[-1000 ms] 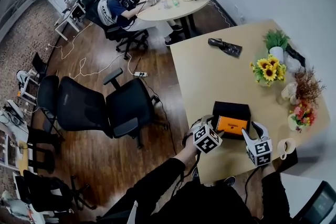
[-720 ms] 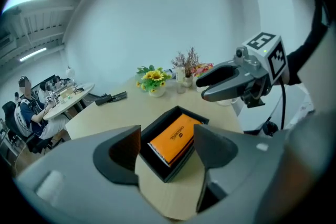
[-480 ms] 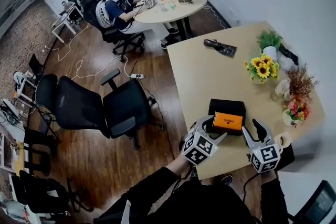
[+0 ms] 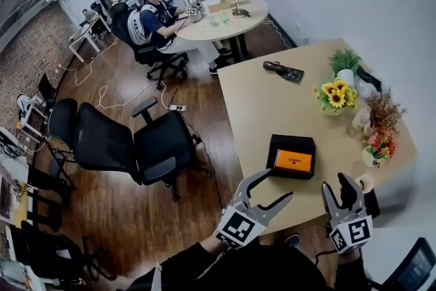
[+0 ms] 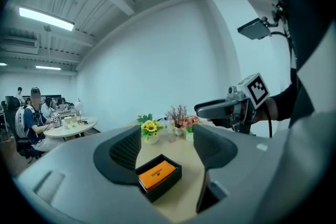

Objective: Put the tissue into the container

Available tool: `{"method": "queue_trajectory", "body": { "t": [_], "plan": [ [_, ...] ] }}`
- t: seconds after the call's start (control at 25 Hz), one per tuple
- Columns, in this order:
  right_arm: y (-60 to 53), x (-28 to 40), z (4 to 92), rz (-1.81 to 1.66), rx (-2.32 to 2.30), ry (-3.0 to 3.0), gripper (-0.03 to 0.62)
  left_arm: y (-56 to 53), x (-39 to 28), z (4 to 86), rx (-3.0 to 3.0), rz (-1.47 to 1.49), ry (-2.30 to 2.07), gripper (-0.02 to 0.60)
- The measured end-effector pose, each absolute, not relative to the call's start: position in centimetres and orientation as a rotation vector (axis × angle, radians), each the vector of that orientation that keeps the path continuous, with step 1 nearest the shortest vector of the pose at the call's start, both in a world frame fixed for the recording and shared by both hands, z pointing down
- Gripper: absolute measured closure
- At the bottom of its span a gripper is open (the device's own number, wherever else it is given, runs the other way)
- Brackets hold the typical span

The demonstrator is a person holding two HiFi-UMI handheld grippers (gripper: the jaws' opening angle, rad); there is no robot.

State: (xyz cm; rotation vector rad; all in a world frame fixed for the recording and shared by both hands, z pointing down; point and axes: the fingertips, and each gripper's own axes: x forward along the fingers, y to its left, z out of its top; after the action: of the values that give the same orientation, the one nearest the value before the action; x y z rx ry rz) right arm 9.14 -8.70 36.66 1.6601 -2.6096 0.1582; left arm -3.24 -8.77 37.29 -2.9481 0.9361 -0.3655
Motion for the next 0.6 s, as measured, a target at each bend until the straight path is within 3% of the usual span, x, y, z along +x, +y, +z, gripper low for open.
{"method": "queue_trajectory", "body": {
  "t": [0.6],
  "plan": [
    [-3.0,9.7,31.0,-0.005,1.773,-2.639,0.395,-2.5,-3.6,32.2,-2.938,-0.179,0.867,0.287]
  ]
}}
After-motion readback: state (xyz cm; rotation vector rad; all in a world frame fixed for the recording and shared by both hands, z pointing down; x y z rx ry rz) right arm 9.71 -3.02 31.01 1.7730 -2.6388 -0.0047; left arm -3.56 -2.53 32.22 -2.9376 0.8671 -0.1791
